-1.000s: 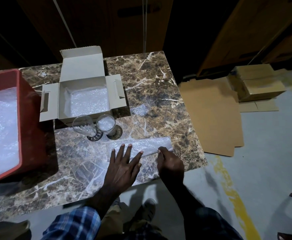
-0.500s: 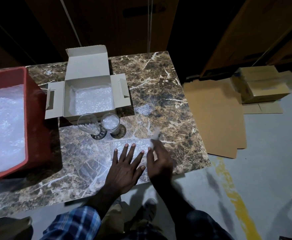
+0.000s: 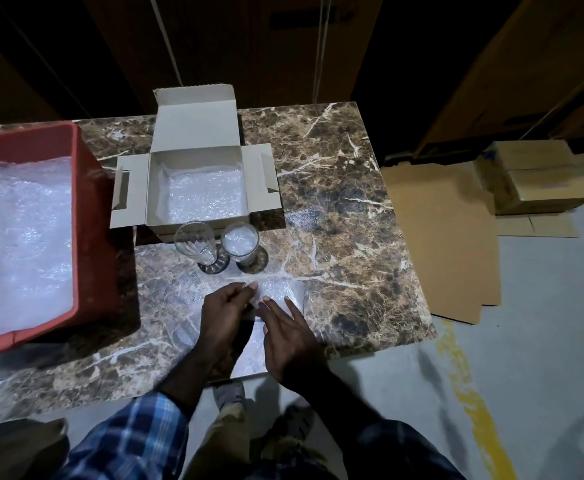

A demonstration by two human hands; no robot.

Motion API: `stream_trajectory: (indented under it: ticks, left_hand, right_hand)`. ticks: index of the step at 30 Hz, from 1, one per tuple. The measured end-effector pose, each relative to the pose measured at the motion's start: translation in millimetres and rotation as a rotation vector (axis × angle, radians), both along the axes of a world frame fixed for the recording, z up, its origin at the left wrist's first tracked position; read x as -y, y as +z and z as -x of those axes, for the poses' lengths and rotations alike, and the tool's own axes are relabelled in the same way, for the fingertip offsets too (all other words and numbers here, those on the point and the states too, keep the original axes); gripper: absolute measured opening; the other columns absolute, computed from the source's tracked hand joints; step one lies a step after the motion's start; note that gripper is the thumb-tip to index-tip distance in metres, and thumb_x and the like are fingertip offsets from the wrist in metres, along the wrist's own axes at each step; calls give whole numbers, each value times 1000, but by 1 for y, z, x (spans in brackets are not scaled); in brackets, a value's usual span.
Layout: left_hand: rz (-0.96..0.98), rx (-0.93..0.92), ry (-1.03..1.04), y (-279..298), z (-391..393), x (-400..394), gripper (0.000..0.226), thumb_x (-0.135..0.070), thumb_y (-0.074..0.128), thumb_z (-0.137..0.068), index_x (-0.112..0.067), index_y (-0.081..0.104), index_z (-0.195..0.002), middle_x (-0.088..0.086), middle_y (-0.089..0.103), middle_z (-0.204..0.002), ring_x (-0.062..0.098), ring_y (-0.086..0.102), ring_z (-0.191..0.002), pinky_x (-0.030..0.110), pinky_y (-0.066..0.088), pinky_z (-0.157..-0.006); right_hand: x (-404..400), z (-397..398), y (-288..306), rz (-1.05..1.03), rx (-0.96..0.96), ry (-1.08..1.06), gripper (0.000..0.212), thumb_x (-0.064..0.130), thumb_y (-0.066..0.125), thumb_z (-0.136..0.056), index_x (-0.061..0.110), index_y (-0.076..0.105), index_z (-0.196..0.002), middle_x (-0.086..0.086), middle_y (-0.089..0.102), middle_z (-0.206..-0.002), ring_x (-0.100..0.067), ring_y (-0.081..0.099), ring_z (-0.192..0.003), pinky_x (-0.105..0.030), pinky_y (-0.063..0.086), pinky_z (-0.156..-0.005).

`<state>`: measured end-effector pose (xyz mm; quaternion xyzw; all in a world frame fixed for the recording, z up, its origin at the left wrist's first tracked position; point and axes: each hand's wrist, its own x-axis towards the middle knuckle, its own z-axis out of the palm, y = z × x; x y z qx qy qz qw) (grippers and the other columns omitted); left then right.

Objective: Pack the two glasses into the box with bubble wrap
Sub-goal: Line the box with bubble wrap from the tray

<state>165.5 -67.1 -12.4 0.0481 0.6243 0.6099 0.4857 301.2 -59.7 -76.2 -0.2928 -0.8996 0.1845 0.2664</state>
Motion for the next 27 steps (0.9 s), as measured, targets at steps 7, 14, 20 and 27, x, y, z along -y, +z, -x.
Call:
stream_trajectory:
  ticks: [7, 14, 20, 27]
  left_hand:
    - [224, -525, -135, -34, 21, 6, 13, -19, 71, -92, -22, 68, -80, -1, 70, -73, 14, 62, -66, 33, 50, -71]
    - [125, -928, -245, -39, 16, 19, 23, -4, 66, -91, -11, 67, -114, 3, 72, -104, 18, 65, -94, 30, 50, -84]
    - [69, -1464, -469, -45, 18, 38, 41, 1, 64, -88, -12, 55, -126, 11, 50, -132, 34, 50, -111, 40, 38, -92]
    - [-12, -1792, -916, -60, 32, 51, 49, -25, 43, -99, -12, 51, -145, 7, 35, -159, 29, 25, -150, 54, 25, -113]
  right_hand:
    - [-9, 2, 4, -68, 26, -147, 36, 3, 53, -94, -5, 59, -129, -16, 58, -138, -29, 45, -139, -54, 36, -113]
    - [-14, -16, -22, -110, 261, -161, 41, 4, 57, -92, 0, 60, -132, -18, 57, -139, -33, 49, -135, -56, 39, -109]
    - [-10, -10, -10, -67, 377, -179, 46, 21, 41, -101, 1, 52, -140, -18, 46, -150, -31, 40, -142, -54, 29, -117]
    - [-4, -8, -10, -15, 432, -165, 55, 34, 40, -104, 10, 37, -153, -14, 33, -159, -28, 26, -149, -53, 24, -120]
